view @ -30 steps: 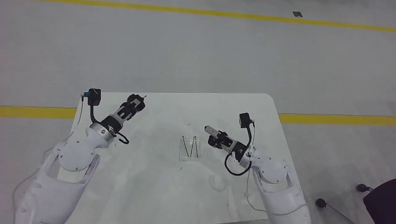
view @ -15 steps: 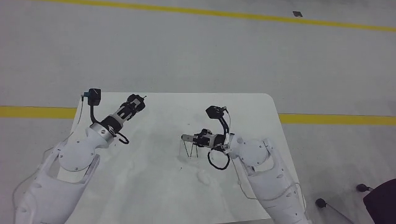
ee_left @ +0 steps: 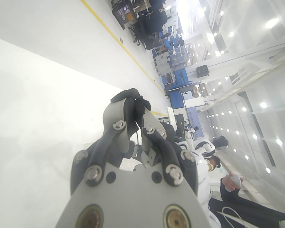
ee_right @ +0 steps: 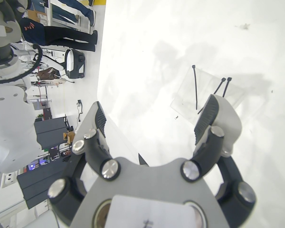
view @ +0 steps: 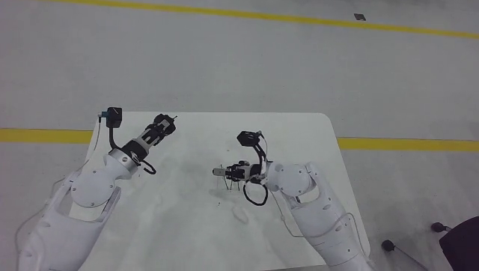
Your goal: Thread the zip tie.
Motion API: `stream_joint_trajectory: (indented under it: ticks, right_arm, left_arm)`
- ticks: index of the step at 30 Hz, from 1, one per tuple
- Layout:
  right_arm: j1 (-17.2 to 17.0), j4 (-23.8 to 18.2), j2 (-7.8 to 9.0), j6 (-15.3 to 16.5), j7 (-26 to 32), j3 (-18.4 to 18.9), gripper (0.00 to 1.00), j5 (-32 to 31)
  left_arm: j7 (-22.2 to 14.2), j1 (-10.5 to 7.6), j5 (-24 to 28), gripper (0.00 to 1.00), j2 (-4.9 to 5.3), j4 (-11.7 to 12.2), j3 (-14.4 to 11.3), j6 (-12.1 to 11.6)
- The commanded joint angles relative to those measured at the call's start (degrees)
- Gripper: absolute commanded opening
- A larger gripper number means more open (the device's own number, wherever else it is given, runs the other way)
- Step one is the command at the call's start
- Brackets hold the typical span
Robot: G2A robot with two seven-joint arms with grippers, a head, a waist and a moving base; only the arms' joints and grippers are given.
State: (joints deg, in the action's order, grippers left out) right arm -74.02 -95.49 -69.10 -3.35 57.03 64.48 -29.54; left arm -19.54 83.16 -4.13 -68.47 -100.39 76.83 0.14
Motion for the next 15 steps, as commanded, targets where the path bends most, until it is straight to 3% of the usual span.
stream_joint_trajectory:
  ticks: [1, 12, 15]
  right_arm:
    - [0.5, -0.4, -0.14, -1.7, -0.4, -1.4, 1.0, -1.9]
    - [5.1, -0.7, -1.05, -14.2, 3.6, -9.7, 1.0, -15.3]
    - [5.3, -0.8, -1.17, -15.7, 4.8, -10.6, 1.0, -16.4]
  left_arm:
    - [0.0, 0.0, 0.0, 0.0, 0.0, 0.0, 0.0, 0.0]
    - [0.0, 0.0, 0.0, 0.0, 0.0, 0.0, 0.0, 0.0]
    - [0.0, 0.0, 0.0, 0.0, 0.0, 0.0, 0.0, 0.0]
